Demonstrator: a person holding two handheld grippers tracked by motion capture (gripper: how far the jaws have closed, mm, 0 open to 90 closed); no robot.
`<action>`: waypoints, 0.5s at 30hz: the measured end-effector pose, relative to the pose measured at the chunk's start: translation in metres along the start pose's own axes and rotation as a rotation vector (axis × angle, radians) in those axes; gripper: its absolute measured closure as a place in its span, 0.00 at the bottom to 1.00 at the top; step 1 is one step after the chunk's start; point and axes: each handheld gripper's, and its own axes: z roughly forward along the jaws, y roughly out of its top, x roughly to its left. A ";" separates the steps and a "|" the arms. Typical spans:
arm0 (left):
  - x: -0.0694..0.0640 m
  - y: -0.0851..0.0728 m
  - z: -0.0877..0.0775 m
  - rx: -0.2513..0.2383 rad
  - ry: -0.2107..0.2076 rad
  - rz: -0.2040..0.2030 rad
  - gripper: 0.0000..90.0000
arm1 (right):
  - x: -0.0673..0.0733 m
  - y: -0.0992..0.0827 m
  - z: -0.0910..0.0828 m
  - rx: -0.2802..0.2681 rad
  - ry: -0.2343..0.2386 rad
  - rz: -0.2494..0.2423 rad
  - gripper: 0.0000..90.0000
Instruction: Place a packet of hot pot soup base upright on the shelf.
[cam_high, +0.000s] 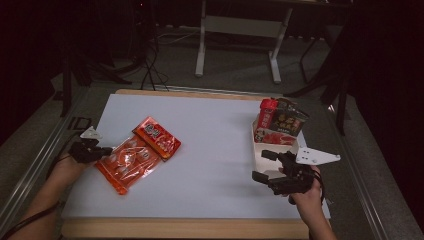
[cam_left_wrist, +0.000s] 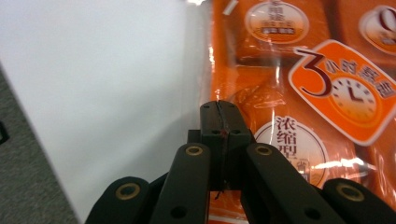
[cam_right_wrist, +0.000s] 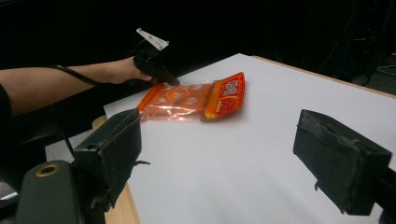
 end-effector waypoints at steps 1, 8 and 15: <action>0.000 0.000 0.000 0.000 0.000 0.000 1.00 | 0.000 0.000 0.000 -0.002 0.001 0.001 0.17; -0.025 -0.006 -0.003 -0.032 -0.076 0.011 1.00 | -0.001 -0.001 0.000 -0.001 0.003 0.001 0.17; -0.039 -0.009 -0.003 -0.051 -0.125 0.022 1.00 | -0.002 -0.001 0.000 0.001 0.006 0.004 0.17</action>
